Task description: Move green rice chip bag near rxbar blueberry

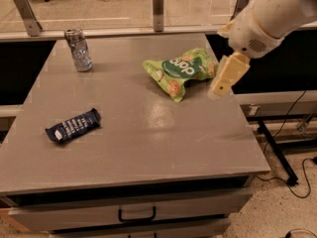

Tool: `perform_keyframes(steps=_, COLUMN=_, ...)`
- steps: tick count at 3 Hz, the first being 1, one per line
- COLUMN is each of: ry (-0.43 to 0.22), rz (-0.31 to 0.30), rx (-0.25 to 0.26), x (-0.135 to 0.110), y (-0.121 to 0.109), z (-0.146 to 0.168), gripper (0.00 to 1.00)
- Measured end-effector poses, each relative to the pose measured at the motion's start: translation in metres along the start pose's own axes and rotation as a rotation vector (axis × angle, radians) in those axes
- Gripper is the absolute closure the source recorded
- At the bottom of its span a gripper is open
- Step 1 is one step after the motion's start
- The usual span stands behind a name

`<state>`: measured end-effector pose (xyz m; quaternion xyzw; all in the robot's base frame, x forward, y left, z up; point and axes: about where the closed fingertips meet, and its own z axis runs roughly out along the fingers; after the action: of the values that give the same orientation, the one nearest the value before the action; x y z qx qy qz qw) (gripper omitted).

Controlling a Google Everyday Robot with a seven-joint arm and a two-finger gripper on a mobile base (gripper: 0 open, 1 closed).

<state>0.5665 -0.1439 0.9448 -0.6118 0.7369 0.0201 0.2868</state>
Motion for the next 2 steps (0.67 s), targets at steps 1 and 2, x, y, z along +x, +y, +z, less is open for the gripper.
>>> perform_keyframes(steps=1, ry=-0.043, rz=-0.039, rx=0.052, x=-0.026, y=-0.027, z=0.036, gripper=0.00)
perform_keyframes(steps=2, ry=-0.070, rz=-0.068, rx=0.078, x=-0.047, y=-0.041, z=0.078, gripper=0.00)
